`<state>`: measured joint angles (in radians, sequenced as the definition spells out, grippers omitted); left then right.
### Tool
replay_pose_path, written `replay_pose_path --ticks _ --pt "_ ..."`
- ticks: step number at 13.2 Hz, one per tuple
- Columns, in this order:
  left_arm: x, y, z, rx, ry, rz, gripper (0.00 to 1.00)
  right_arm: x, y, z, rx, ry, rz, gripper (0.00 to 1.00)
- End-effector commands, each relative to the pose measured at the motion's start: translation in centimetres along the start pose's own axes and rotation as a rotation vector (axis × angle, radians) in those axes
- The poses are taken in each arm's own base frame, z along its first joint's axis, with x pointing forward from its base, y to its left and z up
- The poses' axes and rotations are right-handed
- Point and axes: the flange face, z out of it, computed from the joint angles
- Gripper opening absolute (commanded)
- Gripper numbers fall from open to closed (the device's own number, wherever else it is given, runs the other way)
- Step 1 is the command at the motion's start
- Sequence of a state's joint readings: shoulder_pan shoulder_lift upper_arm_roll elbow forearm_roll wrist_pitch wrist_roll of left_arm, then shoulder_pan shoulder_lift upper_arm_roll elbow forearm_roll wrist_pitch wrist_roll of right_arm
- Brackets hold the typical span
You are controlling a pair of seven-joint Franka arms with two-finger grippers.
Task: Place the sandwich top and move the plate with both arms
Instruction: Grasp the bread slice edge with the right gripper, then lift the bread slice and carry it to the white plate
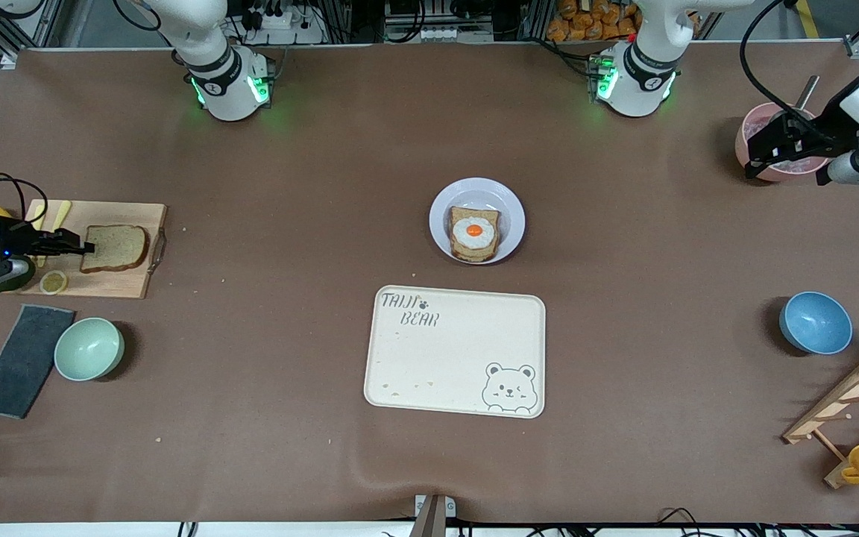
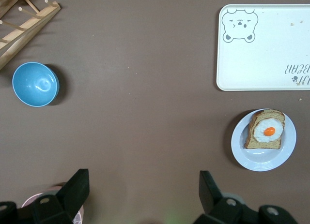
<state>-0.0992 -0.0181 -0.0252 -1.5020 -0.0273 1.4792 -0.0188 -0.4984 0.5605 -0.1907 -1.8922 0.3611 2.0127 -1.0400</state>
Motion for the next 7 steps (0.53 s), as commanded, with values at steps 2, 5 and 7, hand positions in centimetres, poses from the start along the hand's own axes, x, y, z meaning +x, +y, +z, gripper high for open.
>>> replay_pose_path --ticks 2,5,7 --pt "-0.1 -0.1 -0.4 -0.009 -0.004 -0.001 1.0 -0.4 0.7 1.0 0.036 0.006 -0.034 0.0" --pt "-0.1 0.0 -0.4 -0.011 -0.005 -0.007 1.0 0.9 -0.5 0.0 0.053 -0.003 -0.058 0.0" --pt "-0.1 0.0 -0.4 -0.011 -0.005 -0.007 1.0 1.9 -1.8 -1.2 0.109 -0.036 -0.076 0.0"
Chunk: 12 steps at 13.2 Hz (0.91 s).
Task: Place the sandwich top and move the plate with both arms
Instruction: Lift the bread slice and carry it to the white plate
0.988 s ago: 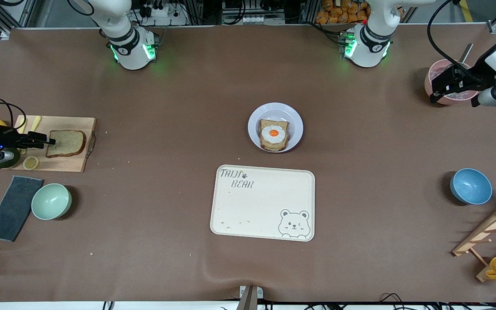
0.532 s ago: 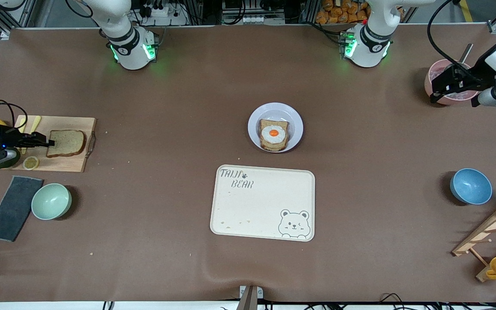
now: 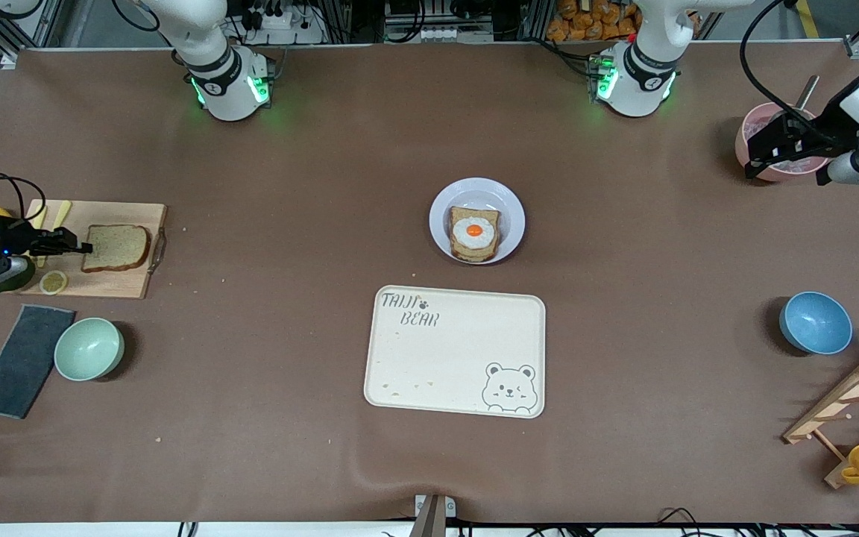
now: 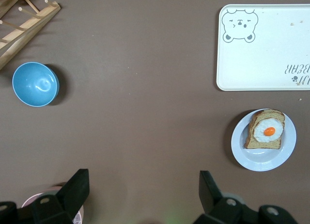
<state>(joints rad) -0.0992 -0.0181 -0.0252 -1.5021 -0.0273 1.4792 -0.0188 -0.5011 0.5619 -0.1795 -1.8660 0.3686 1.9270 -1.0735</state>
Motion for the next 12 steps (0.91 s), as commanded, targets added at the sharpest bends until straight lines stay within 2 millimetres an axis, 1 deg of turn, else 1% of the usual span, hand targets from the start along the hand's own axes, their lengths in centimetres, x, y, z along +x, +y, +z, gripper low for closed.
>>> replay_pose_path --ticks 1,2,3,4,6,7,10,12 --pt "-0.1 -0.1 -0.4 -0.011 -0.005 -0.009 1.0 2.5 -2.0 -1.8 0.063 -0.029 -0.051 0.0" --pt "-0.1 0.0 -0.4 -0.011 -0.005 -0.007 1.0 3.8 -3.6 -2.6 0.092 -0.059 -0.066 0.0" --pt "-0.1 0.0 -0.4 -0.011 -0.005 -0.007 1.0 4.6 -4.8 -3.6 0.12 -0.084 -0.052 0.0" --pt "-0.1 0.0 -0.4 -0.011 -0.005 -0.007 1.0 5.7 -6.4 -4.3 0.145 -0.116 -0.043 0.0" --pt "-0.1 0.0 -0.4 -0.011 -0.003 -0.006 1.0 8.4 -10.0 -5.3 0.154 -0.161 -0.072 0.0" --pt "-0.1 0.0 -0.4 -0.011 -0.003 -0.006 1.0 9.6 -11.9 -5.1 0.159 -0.187 -0.105 0.0" --pt "-0.1 0.0 -0.4 -0.011 -0.003 -0.011 1.0 12.4 -18.3 -4.2 0.168 -0.248 -0.189 0.0" --pt "-0.1 0.1 -0.4 -0.011 -0.003 -0.007 1.0 14.0 -22.7 -3.4 0.21 -0.25 -0.148 0.0"
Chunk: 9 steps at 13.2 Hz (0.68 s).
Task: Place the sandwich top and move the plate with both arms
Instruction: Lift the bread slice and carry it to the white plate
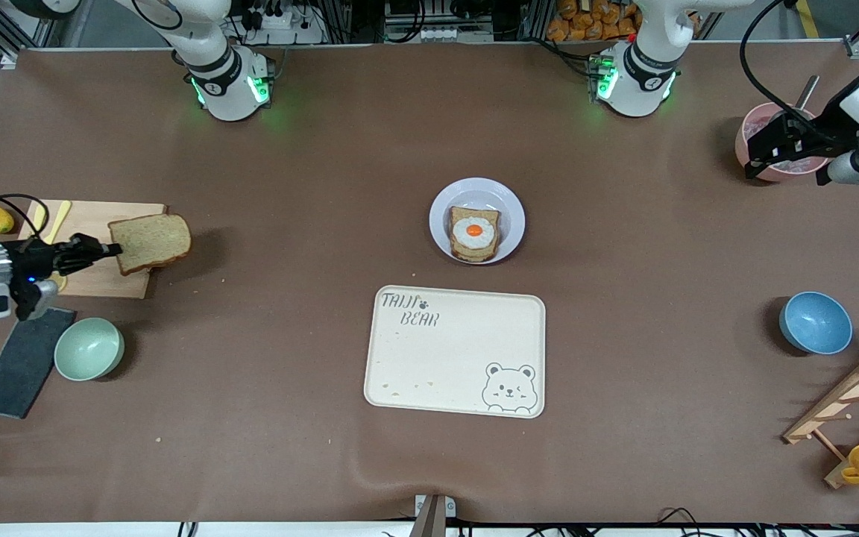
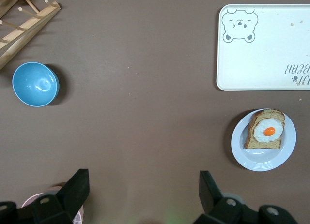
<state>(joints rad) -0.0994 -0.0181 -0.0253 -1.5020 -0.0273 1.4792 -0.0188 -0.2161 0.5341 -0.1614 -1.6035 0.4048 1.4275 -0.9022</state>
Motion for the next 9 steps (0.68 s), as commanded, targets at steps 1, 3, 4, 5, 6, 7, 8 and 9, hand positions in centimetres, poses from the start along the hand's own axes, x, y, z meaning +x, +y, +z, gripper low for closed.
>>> replay_pose_path --ticks 1,3,4,5,6,7,8,9 --pt "-0.1 0.1 -0.4 -0.009 -0.003 -0.005 1.0 2.7 -5.4 0.7 0.028 -0.002 0.042 0.0" --pt "-0.1 -0.1 -0.4 -0.009 -0.003 -0.006 1.0 5.3 -8.1 2.0 0.044 0.01 0.078 0.0" --pt "-0.1 -0.1 -0.4 -0.012 -0.003 -0.009 1.0 6.5 -9.5 3.1 0.052 0.014 0.095 0.0" --pt "-0.1 -0.2 -0.4 -0.01 -0.003 -0.005 1.0 7.6 -11.0 4.1 0.042 0.03 0.113 0.0" --pt "0.0 -0.2 -0.3 -0.01 -0.004 -0.003 1.0 8.5 -12.7 5.6 0.032 0.046 0.139 0.0" --pt "0.0 -0.2 -0.3 -0.011 -0.004 -0.005 1.0 9.4 -14.6 7.1 0.017 0.063 0.154 0.0" --pt "0.0 -0.2 -0.3 -0.011 -0.004 -0.006 1.0 9.8 -16.3 8.3 0.008 0.083 0.177 0.0" --pt "0.0 -0.2 -0.3 -0.01 -0.004 -0.005 1.0 10.2 -18.0 9.4 0.009 0.087 0.198 0.0"
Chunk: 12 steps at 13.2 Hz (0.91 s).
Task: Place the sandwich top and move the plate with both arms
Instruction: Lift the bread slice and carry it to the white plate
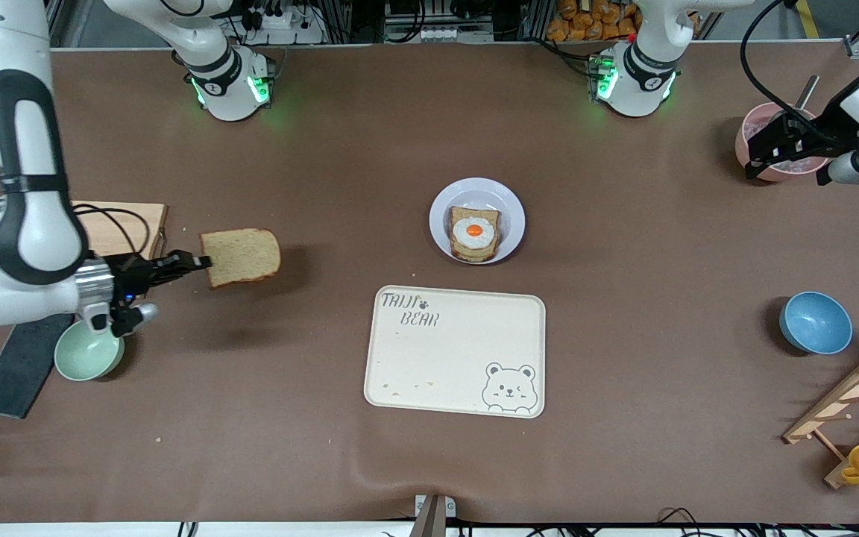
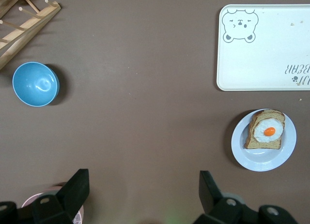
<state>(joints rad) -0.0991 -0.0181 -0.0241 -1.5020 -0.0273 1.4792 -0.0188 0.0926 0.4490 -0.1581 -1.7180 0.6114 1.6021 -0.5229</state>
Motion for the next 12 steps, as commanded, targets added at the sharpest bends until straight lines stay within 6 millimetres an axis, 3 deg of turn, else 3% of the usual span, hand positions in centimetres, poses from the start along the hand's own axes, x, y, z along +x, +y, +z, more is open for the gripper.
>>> replay_pose_path --ticks 1,3,6,9,12 --pt "0.0 -0.1 -0.3 -0.011 -0.005 -0.006 1.0 -1.2 -5.2 2.2 0.03 0.037 0.059 0.0" --pt "0.0 -0.1 -0.3 -0.011 -0.004 -0.006 1.0 -0.1 -8.4 4.6 0.069 0.046 0.066 0.0" --pt "0.0 -0.2 -0.3 -0.01 -0.004 -0.008 1.0 1.2 -12.5 11.7 0.094 0.099 0.104 0.0" --pt "0.0 -0.1 -0.3 -0.011 -0.004 -0.006 1.0 1.6 -18.7 18.2 0.101 0.152 0.142 0.0" --pt "0.0 -0.1 -0.3 -0.011 -0.004 -0.006 1.0 1.5 -24.1 22.8 0.081 0.224 0.15 0.0"
